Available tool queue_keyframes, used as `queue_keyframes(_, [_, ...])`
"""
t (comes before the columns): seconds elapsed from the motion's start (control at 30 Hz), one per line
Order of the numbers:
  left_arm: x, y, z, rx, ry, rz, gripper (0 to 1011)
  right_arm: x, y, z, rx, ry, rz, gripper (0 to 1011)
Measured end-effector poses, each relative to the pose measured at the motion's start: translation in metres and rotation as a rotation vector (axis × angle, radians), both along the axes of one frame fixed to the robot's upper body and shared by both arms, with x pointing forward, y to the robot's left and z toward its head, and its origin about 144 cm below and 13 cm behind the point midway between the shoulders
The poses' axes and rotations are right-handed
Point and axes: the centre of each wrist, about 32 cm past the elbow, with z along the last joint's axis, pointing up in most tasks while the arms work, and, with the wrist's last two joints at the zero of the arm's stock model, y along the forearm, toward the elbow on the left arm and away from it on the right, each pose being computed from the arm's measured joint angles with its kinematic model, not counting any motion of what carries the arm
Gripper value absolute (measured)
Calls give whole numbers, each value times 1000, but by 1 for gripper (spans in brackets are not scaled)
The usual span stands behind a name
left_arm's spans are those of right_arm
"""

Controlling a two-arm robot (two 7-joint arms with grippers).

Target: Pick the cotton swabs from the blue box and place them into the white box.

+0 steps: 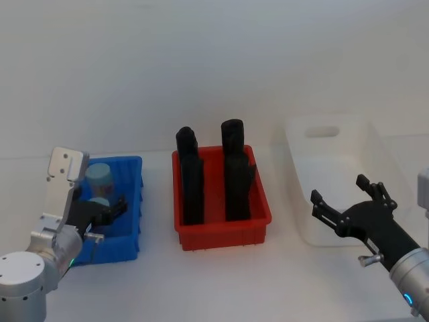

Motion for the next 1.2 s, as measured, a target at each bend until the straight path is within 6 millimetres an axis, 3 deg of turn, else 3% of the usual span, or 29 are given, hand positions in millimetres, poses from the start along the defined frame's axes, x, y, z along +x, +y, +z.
queue_keyframes(0.73, [7, 20, -14, -20, 79, 29, 996, 0, 0, 0, 0, 0, 0, 1002])
queue_keyframes(1.2, [13, 25, -19, -61, 85, -8, 668, 0, 0, 0, 0, 0, 0, 1002])
